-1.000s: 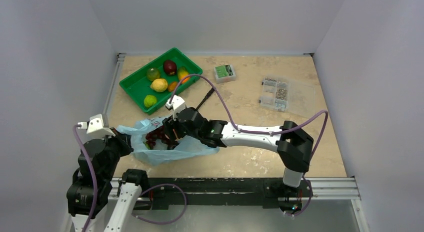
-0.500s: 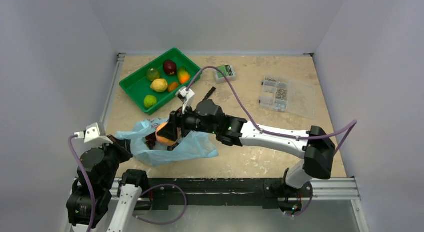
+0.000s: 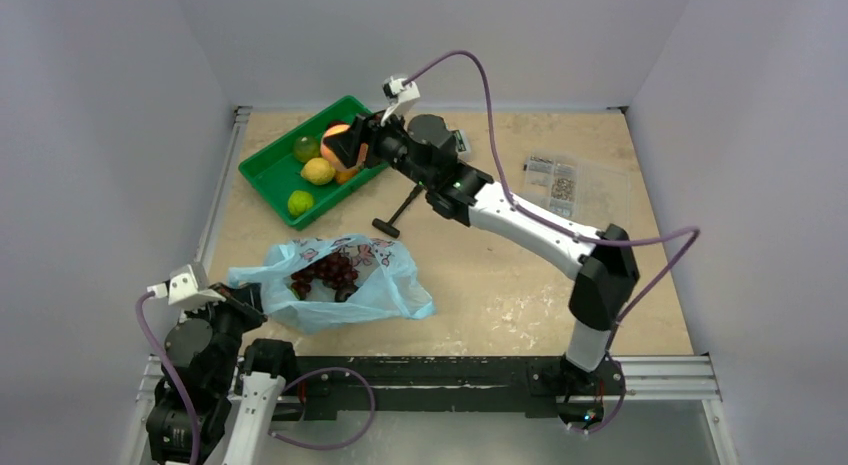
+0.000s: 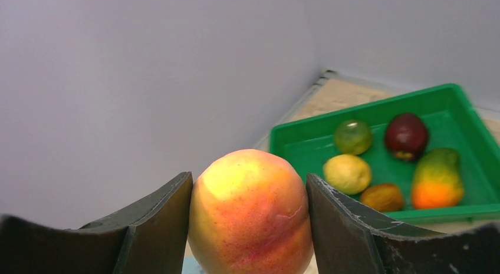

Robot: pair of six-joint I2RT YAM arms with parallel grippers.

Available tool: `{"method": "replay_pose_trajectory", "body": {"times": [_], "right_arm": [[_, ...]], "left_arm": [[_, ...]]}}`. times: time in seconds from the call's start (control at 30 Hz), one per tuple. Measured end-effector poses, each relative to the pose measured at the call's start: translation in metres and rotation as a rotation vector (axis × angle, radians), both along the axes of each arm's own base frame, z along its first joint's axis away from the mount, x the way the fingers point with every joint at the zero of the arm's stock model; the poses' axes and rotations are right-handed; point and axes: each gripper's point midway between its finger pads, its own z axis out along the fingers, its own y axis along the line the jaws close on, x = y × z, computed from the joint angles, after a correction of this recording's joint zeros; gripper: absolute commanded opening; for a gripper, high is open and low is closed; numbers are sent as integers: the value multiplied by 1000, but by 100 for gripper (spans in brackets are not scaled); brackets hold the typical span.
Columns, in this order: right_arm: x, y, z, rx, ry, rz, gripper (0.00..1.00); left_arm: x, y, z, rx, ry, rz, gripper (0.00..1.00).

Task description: Take the fake fruits out of the plastic bag

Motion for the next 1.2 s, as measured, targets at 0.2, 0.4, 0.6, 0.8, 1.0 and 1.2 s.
{"method": "replay_pose_trajectory", "body": {"times": [0.2,0.4,0.6,0.8,1.0,1.2], "right_arm": [[100,22,-60,-87,-7,-161,0],[172,53,-140,-148,9,-207,0],[202,74,-188,-140,8,-216,2],[215,85,-216,-102,0,-242,15],[224,88,-236,-70,-1,-274,54],[223,89,-250,-93,15,-279,91]], "left_arm": [[-3,-1,4,-8,-54,-9,0],[-1,-6,4,-16,-58,-25,0],[-1,-8,3,-20,-54,-30,0],[-1,-8,3,-21,-54,-31,0],[-1,-8,3,-22,-55,-27,0],[0,-8,4,-22,-61,-27,0]]}}
